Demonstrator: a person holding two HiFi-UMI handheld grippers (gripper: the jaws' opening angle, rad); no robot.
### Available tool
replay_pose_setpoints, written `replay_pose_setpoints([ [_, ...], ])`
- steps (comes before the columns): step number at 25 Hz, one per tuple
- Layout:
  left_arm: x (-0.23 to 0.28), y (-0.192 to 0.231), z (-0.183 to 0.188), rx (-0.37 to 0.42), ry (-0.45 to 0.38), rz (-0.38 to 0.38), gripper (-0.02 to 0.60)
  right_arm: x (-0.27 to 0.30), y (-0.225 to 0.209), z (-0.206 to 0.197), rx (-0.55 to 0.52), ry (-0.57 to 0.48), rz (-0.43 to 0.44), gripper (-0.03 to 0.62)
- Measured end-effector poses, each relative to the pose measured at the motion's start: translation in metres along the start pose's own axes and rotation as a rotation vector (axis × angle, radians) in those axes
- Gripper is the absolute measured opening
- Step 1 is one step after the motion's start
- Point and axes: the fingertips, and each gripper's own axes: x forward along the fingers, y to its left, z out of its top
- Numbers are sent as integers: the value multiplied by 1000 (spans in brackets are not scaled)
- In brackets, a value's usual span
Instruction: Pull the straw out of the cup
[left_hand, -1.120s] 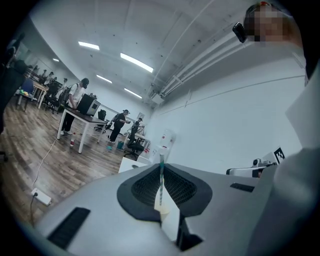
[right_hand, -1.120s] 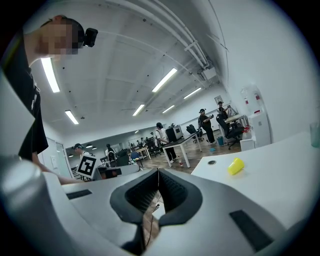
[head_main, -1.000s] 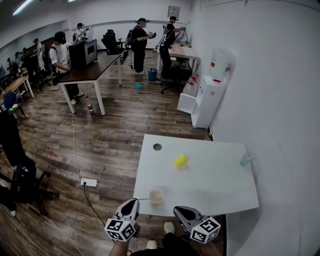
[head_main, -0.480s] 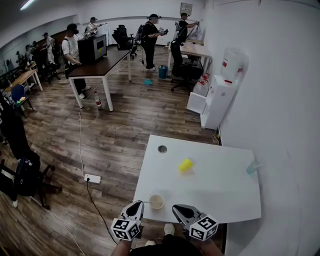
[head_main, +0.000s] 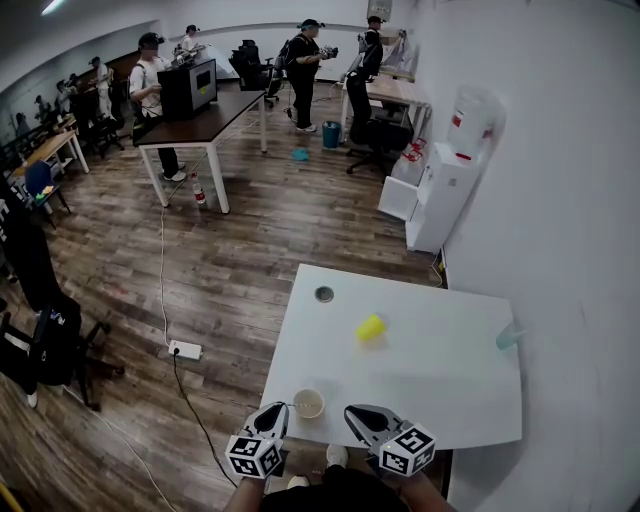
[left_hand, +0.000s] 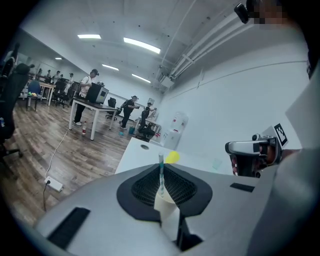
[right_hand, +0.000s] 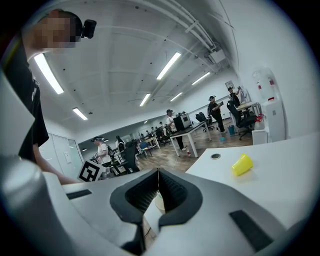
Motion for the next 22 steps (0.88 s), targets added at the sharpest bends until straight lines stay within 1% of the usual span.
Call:
replay_pose_setpoints([
  [8, 1, 4, -9, -17, 37, 12, 43, -3, -3, 2, 7, -1, 1, 23],
  [11, 1, 3, -11, -28, 44, 4, 109, -5, -4, 3, 7, -5, -4, 23],
  [13, 0, 2, -12, -29, 48, 2, 135, -6, -4, 3, 6, -8, -5, 22],
  [22, -16, 4, -13, -10, 42, 7, 146, -14, 10, -1, -5, -32, -18, 23],
])
